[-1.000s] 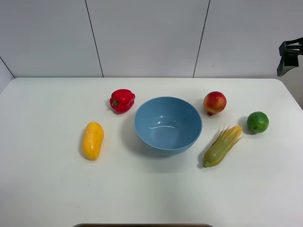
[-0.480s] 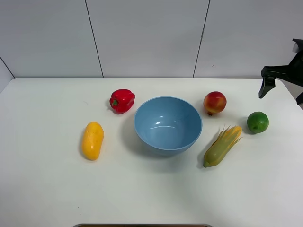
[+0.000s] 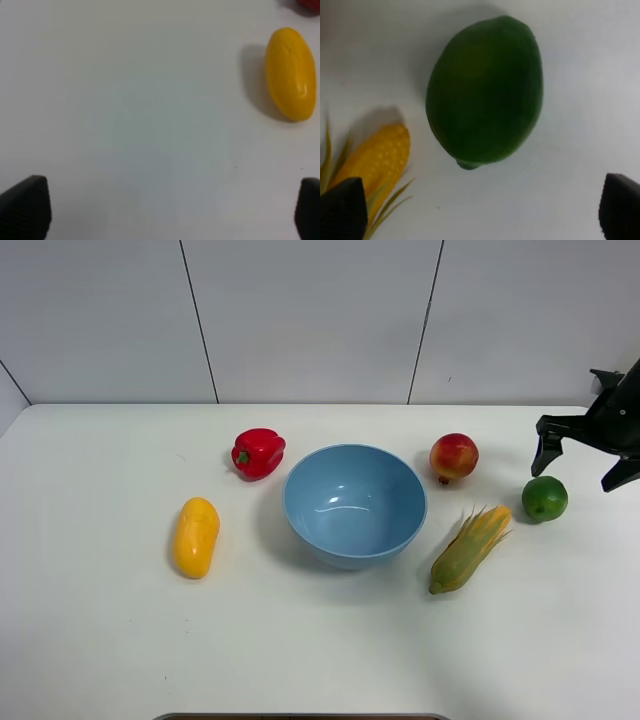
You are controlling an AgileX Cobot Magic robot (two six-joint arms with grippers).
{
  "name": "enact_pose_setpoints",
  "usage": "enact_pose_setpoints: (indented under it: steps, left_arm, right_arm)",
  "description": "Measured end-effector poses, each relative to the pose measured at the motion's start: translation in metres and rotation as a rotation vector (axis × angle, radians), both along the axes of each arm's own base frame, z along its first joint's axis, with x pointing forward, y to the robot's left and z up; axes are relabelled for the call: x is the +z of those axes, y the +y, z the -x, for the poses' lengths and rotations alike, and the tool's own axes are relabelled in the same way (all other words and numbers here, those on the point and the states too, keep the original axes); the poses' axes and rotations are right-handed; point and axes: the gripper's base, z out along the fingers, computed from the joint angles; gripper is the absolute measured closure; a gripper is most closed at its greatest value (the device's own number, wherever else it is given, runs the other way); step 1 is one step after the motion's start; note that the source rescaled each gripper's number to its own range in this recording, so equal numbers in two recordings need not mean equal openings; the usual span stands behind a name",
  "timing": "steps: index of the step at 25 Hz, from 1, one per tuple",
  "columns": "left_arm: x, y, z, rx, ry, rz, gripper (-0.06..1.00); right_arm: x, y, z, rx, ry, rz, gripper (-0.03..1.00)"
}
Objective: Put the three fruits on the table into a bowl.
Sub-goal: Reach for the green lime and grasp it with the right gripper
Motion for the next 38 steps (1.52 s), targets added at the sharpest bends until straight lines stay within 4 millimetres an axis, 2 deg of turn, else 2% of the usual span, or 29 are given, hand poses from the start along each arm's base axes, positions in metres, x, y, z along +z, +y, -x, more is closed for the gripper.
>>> enact_pose_setpoints:
  steps: [8,20,28,38]
  left_arm:
    - [0.000,0.000,0.000,0.000,0.000,-0.001,-0.06]
    - [0.000,0.000,0.000,0.001,0.000,0.001,-0.06]
    - [0.000,0.000,0.000,0.001,0.000,0.001,-0.06]
    - [0.000,0.000,0.000,0.000,0.000,0.000,-0.06]
  right_arm:
    - [-0.028,-0.002,-0.008,0.015,0.023,-0.003,0.05]
    - [-0.047,-0.005,-0.033,0.013,-0.013,-0.029,0.05]
    - [-0.072,-0.004,-0.033,0.017,0.060,-0.054,0.05]
    - [-0.089,-0.004,-0.033,0.018,0.096,-0.061,0.05]
